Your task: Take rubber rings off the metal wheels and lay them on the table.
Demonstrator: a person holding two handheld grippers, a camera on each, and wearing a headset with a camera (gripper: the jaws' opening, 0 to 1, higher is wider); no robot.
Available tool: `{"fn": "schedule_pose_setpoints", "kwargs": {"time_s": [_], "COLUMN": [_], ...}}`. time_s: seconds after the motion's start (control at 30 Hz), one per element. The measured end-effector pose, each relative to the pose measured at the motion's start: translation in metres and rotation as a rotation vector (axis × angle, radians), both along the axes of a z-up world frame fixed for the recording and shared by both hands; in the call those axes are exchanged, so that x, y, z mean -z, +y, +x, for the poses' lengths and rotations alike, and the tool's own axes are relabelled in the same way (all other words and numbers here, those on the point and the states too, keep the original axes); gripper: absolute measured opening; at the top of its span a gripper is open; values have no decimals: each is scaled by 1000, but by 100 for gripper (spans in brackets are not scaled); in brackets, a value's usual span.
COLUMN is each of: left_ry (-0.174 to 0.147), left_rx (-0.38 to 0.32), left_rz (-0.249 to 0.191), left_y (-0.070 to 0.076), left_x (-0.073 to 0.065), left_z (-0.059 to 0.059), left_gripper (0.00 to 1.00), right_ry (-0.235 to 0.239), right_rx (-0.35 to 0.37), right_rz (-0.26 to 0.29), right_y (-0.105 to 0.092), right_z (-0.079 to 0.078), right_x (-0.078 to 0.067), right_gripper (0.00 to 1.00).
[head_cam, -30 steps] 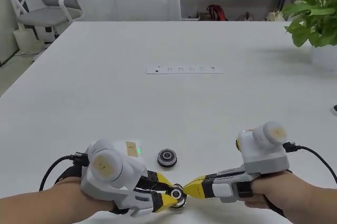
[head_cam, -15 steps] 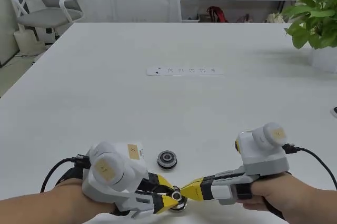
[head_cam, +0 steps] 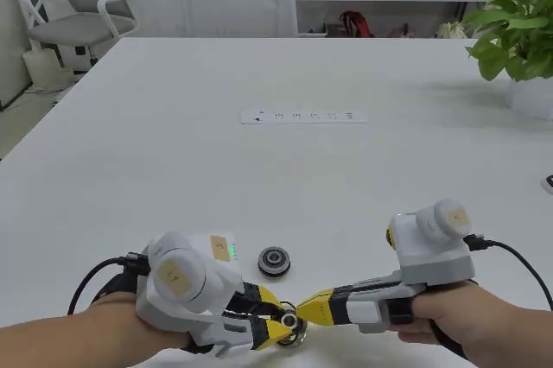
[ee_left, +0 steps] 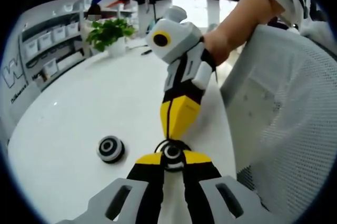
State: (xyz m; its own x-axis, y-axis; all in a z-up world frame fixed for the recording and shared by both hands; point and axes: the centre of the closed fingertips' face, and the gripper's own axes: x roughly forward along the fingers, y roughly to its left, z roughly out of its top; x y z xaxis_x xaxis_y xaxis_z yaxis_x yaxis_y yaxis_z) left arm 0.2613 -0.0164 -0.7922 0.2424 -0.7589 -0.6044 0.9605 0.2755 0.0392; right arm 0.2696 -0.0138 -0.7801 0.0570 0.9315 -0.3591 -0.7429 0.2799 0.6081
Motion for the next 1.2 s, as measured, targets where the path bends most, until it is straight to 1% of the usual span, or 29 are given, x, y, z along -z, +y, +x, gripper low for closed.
{"fn": "schedule_pose_setpoints", "kwargs": {"time_s": [0.13, 0.4, 0.5, 0.57, 0.63, 0.77, 0.93, 0.97, 1.03, 1.2], "left_ry": [13, 17, 23, 23, 30, 36, 36, 35, 24, 23], "left_rx": [0, 26, 18, 9, 1, -2, -15, -17, -19, -38], "left_rz": [-3, 9, -7, -19, -32, -41, -61, -66, -71, -82], "left_y": [0, 3, 4, 5, 6, 9, 16, 18, 21, 30], "left_x": [0, -2, -8, -12, -16, -20, -26, -27, -30, -34], "left_z": [0, -3, -3, -2, -1, -4, -4, -4, -4, -2], "left_gripper": [18, 22, 24, 27, 30, 35, 39, 41, 46, 48], "right_ry": [1, 1, 1, 1, 2, 3, 5, 5, 7, 10], "right_rx": [4, 11, 12, 12, 12, 16, 12, 12, 12, 13], "right_rz": [-1, 2, 3, 3, 5, 12, 13, 14, 17, 22], "right_y": [-1, -2, -2, -2, -2, -1, -1, -1, -1, -1], "right_z": [1, 3, 3, 2, 2, 3, 2, 2, 3, 3], "right_x": [0, 0, 0, -1, -1, -3, -3, -4, -4, -6], "right_gripper": [0, 0, 0, 0, 0, 0, 0, 0, 0, 0]}}
